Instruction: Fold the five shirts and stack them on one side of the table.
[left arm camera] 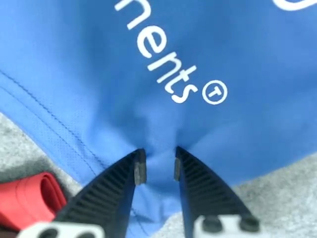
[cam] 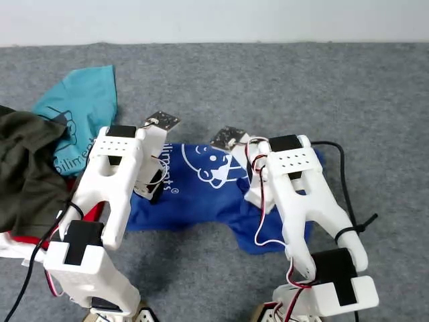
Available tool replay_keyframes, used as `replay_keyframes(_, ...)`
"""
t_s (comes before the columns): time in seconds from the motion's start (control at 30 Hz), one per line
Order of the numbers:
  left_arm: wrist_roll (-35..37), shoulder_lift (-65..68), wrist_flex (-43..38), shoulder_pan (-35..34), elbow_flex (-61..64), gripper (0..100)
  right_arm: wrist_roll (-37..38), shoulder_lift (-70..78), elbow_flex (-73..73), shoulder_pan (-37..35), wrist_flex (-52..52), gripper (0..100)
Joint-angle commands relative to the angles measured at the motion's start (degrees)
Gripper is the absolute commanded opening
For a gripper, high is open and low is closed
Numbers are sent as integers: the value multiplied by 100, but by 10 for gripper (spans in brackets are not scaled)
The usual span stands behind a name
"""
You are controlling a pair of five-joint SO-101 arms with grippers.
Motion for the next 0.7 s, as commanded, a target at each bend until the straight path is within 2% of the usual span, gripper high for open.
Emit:
replay_keyframes(0.0,26,-44,9,53,4,108,105,-189,-255,75,-514,12)
replay_keyframes(0.3,26,-44,9,53,4,108,932,-180,-255,295,-822,14)
replay_keyframes(0.5,26,-44,9,53,4,108,1081,-171,-229,927,-1508,14)
replay_keyframes(0.67,26,-44,9,53,4,108,1046,-66,-167,989,-2097,16)
